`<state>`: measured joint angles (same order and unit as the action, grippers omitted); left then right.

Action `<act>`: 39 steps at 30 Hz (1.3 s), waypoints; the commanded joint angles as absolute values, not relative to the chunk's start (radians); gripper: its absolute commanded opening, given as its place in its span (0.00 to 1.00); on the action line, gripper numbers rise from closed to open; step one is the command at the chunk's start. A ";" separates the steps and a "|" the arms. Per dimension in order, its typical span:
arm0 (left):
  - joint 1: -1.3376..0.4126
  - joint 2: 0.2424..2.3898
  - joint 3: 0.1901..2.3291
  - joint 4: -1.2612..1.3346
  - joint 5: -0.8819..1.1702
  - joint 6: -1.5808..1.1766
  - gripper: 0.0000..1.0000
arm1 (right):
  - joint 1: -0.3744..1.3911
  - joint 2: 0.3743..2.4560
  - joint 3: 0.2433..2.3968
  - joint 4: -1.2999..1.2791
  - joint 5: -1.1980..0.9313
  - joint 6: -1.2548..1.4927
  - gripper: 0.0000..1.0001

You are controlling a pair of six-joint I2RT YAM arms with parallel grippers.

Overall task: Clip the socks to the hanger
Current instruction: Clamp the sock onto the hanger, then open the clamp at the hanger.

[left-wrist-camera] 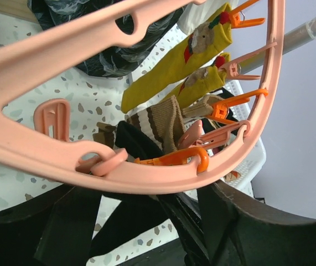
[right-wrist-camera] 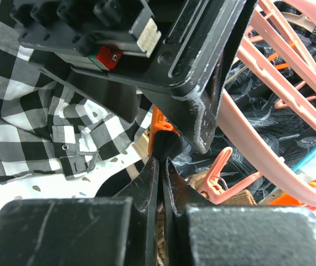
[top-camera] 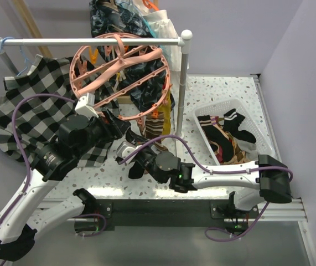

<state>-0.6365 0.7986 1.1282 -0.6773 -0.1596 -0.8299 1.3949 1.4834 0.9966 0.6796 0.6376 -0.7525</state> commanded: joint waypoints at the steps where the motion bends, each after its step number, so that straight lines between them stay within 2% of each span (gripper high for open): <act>1: -0.637 0.782 1.175 -0.673 -0.161 -0.845 0.73 | 1.393 1.437 1.028 0.738 0.653 -0.727 0.01; 2: -0.637 0.778 1.177 -0.675 -0.161 -0.845 0.75 | 1.393 1.436 1.028 0.739 0.653 -0.724 0.03; 7: -0.637 0.769 1.207 -0.710 -0.158 -0.830 0.82 | 1.390 1.424 1.017 0.738 0.657 -0.715 0.37; 10: -0.635 0.747 1.218 -0.726 -0.147 -0.798 0.82 | 1.371 1.410 1.019 0.703 0.655 -0.664 0.43; 20: -0.635 0.626 1.247 -0.759 -0.075 -0.623 0.83 | 1.247 1.355 1.043 0.506 0.641 -0.421 0.58; 23: -0.637 0.603 1.259 -0.794 -0.126 -0.600 0.81 | 1.221 1.330 1.037 0.482 0.626 -0.390 0.61; 27: -0.637 0.588 1.240 -0.775 -0.163 -0.588 0.80 | 1.212 1.318 1.046 0.443 0.615 -0.371 0.63; 33: -0.637 0.617 1.177 -0.701 -0.057 -0.506 0.79 | 1.210 1.313 1.057 0.405 0.578 -0.350 0.64; 39: -0.635 0.537 1.046 -0.523 -0.015 -0.414 0.79 | 1.209 1.312 1.063 0.379 0.566 -0.341 0.64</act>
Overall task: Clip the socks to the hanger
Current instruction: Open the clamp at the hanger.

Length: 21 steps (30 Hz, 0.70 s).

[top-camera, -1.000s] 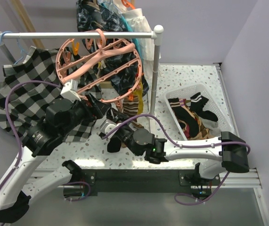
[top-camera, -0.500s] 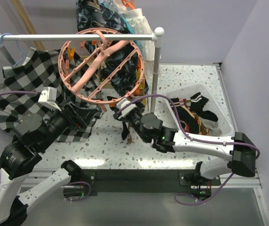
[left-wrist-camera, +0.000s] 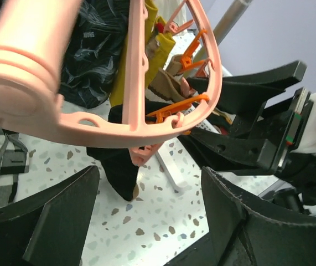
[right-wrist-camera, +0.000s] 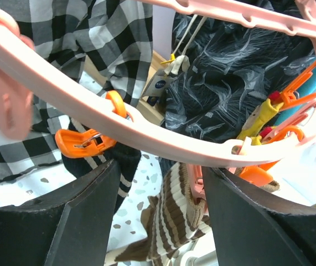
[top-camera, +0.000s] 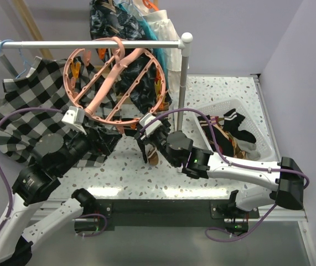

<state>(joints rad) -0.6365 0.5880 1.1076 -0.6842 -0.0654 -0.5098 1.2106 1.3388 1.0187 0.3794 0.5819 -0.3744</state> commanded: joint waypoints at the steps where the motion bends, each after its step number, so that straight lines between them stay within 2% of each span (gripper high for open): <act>1: -0.635 0.525 1.001 -0.496 -0.011 -0.390 0.79 | 1.209 1.312 1.062 0.377 0.565 -0.338 0.64; 10: -0.637 0.422 0.802 -0.201 -0.005 -0.278 0.79 | 1.203 1.299 1.065 0.374 0.554 -0.333 0.64; 21: -0.637 0.370 0.640 0.040 -0.060 -0.347 0.80 | 1.200 1.279 1.054 0.374 0.538 -0.327 0.64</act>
